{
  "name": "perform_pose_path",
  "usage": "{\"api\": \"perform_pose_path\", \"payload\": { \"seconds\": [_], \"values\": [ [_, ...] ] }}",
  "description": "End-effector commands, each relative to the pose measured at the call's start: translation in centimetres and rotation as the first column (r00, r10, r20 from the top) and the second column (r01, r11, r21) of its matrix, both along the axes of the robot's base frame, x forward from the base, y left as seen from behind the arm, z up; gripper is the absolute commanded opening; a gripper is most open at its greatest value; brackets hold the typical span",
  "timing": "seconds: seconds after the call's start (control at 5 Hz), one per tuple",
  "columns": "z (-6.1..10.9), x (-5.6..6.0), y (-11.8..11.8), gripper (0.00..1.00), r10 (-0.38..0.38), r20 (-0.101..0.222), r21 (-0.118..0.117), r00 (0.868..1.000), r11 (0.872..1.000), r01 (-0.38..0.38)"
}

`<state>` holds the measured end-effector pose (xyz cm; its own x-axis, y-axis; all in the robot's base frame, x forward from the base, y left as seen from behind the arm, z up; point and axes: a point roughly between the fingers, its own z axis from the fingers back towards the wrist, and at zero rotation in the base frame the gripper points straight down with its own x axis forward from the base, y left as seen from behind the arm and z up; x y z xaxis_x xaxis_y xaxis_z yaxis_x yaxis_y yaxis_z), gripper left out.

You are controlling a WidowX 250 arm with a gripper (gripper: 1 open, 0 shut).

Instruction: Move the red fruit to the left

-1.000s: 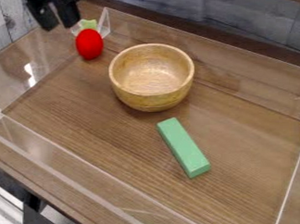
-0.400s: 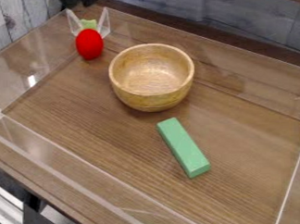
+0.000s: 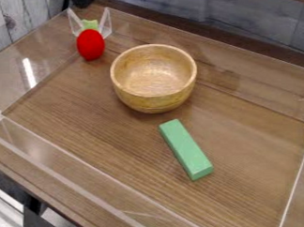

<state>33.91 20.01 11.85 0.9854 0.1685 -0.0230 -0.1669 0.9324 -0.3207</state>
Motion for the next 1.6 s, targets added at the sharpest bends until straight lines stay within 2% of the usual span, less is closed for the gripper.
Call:
{"api": "perform_pose_path", "payload": {
  "seconds": [0.0, 0.2, 0.4, 0.8, 1.2, 1.4],
  "values": [
    [1.5, 1.3, 1.9, 0.0, 0.078, 0.057, 0.065, 0.995, 0.994, -0.082],
    [1.1, 2.0, 2.0, 0.0, 0.116, 0.046, 0.073, 0.992, 0.99, -0.12],
    [-0.2, 1.6, 1.6, 0.0, 0.148, 0.024, 0.085, 0.989, 0.985, -0.149],
    [0.0, 0.2, 1.2, 0.0, 0.187, -0.006, 0.107, 0.982, 0.977, -0.186],
    [-2.4, 0.1, 1.3, 0.0, 0.223, -0.033, 0.127, 0.974, 0.968, -0.217],
    [-3.0, 0.3, 1.2, 0.0, 0.206, -0.045, 0.139, 0.978, 0.97, -0.198]
  ]
}}
